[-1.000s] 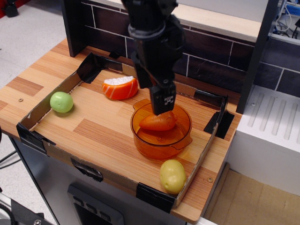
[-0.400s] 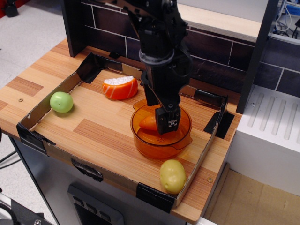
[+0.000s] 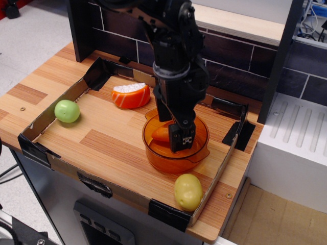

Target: Take carrot out of pot

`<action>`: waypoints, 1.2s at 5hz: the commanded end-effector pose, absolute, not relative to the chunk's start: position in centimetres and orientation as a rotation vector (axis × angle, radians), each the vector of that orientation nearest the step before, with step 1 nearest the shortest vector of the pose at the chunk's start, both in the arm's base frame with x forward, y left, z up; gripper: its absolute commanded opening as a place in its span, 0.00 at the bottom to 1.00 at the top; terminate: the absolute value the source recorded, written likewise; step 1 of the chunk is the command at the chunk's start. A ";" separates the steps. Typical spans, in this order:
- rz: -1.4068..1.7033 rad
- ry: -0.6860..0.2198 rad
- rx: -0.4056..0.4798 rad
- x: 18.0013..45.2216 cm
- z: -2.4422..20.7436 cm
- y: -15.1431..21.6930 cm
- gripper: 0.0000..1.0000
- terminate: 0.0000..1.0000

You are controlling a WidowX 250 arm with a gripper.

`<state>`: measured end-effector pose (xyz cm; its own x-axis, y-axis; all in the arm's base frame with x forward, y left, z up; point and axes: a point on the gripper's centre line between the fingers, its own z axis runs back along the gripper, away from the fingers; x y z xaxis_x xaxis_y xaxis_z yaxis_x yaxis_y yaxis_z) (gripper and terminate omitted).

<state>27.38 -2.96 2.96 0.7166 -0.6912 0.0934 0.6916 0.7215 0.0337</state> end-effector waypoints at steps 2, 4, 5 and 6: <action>-0.761 -0.105 0.012 27.5 2.5 -2.1 1.00 0.00; -0.745 -0.103 -0.007 27.7 2.7 -2.1 0.00 0.00; -0.738 -0.098 -0.015 27.8 3.0 -2.1 0.00 0.00; -0.733 -0.120 -0.013 27.8 3.9 -1.9 0.00 0.00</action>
